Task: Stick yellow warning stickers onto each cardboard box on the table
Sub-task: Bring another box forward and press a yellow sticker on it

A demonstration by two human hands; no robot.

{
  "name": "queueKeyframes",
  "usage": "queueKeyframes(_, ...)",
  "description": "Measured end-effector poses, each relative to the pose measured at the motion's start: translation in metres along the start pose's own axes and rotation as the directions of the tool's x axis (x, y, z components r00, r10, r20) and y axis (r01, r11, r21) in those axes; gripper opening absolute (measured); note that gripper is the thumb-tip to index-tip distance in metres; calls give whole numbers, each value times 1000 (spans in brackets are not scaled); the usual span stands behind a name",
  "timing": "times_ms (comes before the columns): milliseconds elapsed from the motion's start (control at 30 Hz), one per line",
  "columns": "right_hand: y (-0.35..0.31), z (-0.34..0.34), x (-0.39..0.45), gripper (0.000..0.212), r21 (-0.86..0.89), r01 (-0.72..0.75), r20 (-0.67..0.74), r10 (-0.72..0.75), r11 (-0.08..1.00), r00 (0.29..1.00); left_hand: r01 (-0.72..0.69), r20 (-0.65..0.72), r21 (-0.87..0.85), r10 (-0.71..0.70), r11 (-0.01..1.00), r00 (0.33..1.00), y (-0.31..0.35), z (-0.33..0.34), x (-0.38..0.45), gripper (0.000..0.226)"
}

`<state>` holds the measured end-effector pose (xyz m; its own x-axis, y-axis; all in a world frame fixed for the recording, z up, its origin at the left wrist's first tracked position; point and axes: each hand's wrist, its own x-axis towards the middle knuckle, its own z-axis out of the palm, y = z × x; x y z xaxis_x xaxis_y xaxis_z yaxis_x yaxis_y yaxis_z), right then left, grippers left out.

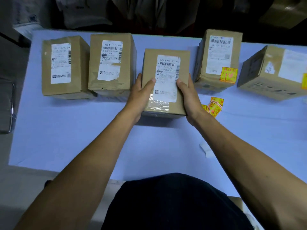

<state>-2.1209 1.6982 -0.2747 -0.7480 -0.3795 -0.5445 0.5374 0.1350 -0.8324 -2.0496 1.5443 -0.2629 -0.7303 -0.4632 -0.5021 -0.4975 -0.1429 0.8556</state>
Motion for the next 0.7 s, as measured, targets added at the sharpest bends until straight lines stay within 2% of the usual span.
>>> queueKeyframes(133,31,-5,-50,84,-93,-12,48,17,996,999,32,-16,1,-32,1000,999,-32,-4,-55,38)
queueKeyframes(333,80,-17,-108,100,-248,-56,88,80,967,993,78,-84,117,-68,990,994,-83,1,-119,25)
queueKeyframes(467,80,-23,-111,94,-299,-42,108,78,953,991,77,-88,138,-65,988,994,-87,2,-126,34)
queueKeyframes(567,77,-27,-111,91,-369,-33,119,82,929,989,68,-68,236,-53,969,996,-83,2,-125,44)
queueKeyframes(633,76,-31,-114,82,-412,-16,71,49,911,996,23,-103,472,28,881,994,-78,0,-127,59)
queueKeyframes(700,75,-39,-118,64,-488,22,-94,-78,873,993,-84,-98,713,217,696,971,-68,2,-127,68)
